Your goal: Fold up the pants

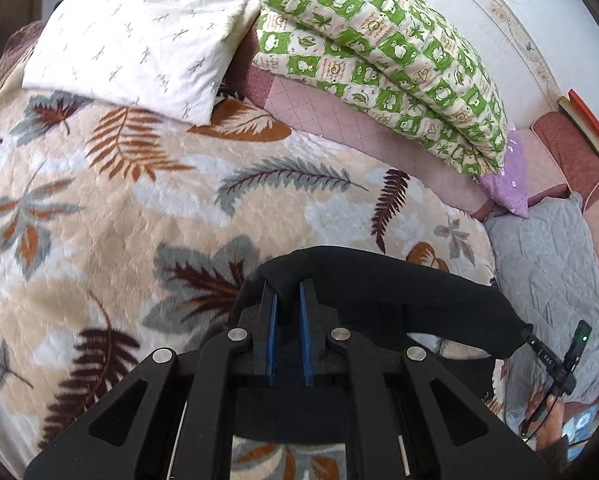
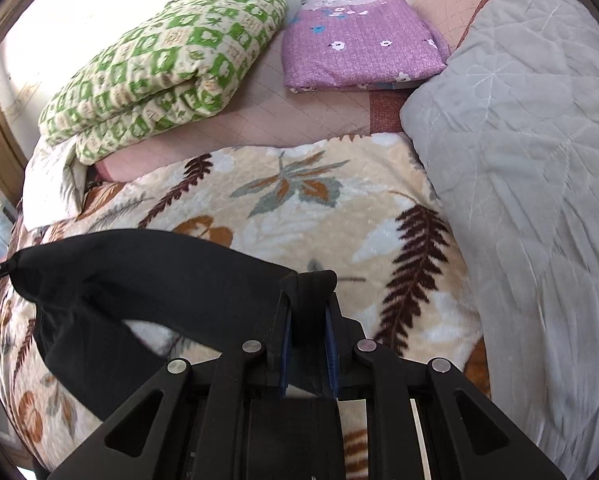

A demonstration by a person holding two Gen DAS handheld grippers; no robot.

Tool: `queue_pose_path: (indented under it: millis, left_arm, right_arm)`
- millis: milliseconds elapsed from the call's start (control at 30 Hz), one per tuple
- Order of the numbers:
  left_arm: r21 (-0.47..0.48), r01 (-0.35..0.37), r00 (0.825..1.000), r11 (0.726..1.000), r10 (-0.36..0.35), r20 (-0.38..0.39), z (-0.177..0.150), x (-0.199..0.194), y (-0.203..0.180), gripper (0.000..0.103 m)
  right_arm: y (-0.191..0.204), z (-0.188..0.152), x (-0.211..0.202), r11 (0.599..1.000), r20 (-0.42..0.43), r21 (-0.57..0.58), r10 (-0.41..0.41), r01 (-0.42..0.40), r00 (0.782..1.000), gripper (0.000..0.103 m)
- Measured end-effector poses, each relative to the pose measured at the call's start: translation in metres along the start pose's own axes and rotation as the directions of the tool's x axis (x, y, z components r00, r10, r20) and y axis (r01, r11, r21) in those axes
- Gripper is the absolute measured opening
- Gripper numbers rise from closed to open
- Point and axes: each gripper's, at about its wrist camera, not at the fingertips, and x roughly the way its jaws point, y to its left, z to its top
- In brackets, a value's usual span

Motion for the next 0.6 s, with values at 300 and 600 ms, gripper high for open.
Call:
queue_pose_path:
  millis: [300, 600]
  left_arm:
    - [-0.098, 0.004, 0.998, 0.995, -0.01, -0.059, -0.063, 0.0, 0.045, 0.008]
    - [-0.119, -0.052, 0.986, 0.992, 0.032, -0.161, -0.104, 0.005, 0.083, 0.008]
  right_arm:
    - [0.003, -0.081, -0.021, 0.999, -0.032, -0.026, 0.035, -0.035, 0.999, 0.014]
    - [-0.001, -0.132, -0.023, 0.999, -0.097, 0.005, 0.037, -0.037, 0.995, 0.014]
